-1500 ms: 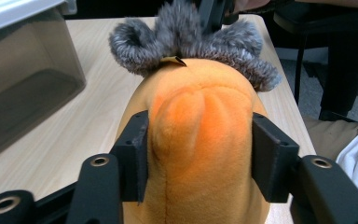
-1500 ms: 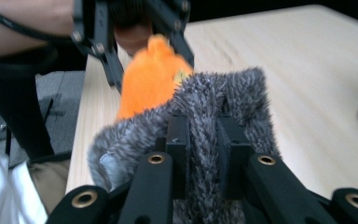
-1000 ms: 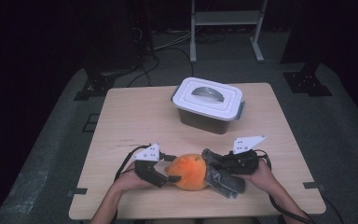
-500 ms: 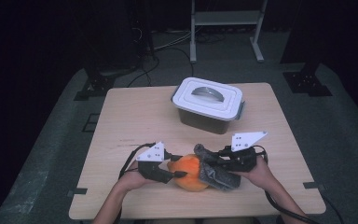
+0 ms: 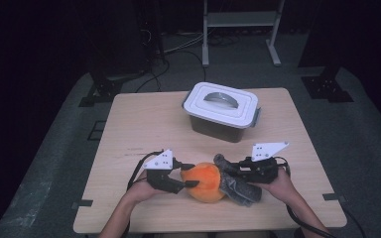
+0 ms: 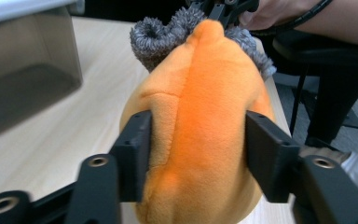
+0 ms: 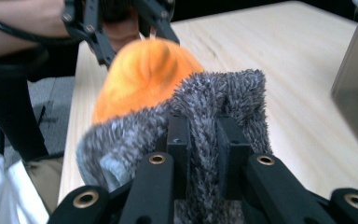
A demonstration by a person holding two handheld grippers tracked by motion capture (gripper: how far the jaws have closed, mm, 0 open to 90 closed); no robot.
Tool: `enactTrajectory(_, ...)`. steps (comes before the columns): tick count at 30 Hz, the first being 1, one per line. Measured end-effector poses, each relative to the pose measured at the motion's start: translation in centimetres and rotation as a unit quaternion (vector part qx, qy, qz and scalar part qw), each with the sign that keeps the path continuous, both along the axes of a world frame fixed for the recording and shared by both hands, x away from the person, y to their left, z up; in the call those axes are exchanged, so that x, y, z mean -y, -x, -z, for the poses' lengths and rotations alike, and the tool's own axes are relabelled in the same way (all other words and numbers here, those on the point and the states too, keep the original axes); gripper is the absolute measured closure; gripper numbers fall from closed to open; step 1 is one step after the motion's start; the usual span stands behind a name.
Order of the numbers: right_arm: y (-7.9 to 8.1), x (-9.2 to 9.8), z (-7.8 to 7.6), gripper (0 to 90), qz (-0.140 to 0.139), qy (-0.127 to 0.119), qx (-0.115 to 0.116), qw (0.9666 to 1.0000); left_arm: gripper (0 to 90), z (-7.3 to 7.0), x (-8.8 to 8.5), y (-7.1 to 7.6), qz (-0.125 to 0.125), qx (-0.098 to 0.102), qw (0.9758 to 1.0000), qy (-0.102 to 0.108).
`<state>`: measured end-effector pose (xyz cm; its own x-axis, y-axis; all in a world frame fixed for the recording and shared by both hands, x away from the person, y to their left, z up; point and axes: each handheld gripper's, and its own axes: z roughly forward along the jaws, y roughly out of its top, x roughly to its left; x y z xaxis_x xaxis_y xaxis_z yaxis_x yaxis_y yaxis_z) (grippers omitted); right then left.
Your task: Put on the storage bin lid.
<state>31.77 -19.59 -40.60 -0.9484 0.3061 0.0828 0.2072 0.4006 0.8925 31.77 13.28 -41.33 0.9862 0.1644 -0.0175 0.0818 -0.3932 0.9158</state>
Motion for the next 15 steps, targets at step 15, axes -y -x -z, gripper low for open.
enactTrajectory(15,0.5,-2.1,-2.0,77.2,-0.026,-0.014,0.034,0.9990,36.7,-0.5,0.4,0.3,-0.010,0.013,0.9999,-0.003)
